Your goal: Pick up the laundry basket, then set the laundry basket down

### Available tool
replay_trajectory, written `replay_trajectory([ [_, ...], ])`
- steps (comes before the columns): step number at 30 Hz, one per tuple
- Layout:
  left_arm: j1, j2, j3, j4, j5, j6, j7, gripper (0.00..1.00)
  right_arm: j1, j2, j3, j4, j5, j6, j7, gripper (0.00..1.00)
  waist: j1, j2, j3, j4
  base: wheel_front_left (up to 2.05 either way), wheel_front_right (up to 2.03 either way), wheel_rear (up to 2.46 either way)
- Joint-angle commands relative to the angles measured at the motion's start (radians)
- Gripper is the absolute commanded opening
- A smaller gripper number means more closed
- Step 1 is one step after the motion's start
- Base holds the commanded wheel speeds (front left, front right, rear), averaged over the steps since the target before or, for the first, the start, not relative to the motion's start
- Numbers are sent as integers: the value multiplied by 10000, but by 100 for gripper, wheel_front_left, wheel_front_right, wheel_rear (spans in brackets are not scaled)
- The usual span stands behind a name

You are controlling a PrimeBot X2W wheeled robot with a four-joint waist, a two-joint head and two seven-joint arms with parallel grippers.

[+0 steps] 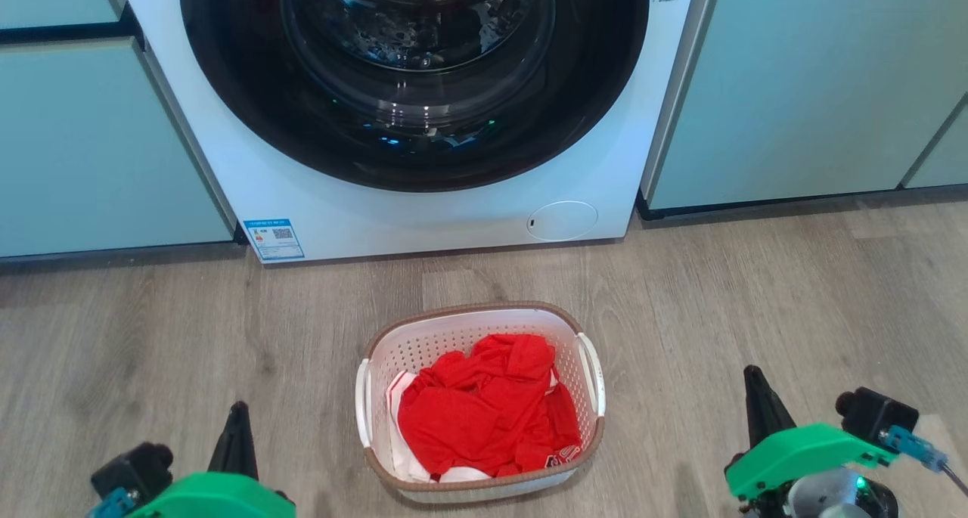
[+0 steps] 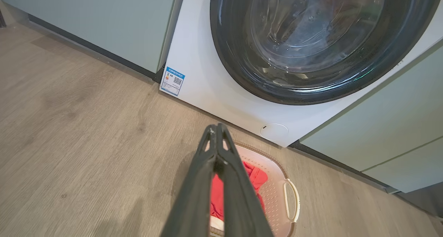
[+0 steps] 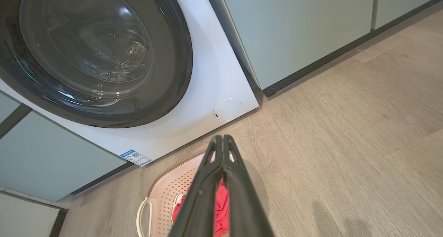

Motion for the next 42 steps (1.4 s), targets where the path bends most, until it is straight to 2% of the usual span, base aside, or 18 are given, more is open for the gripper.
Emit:
replay_trajectory([
  [1,-553,75,199,-275,-326,-110,50,0,-589,-166,-59,-369,326,18,70,0,0,-1,4,2,0,0,0],
  [42,-1474,79,836,7,-4962,-865,1176,0,-904,-228,-775,-504,4805,36,1160,0,0,-1,121,61,0,0,0],
])
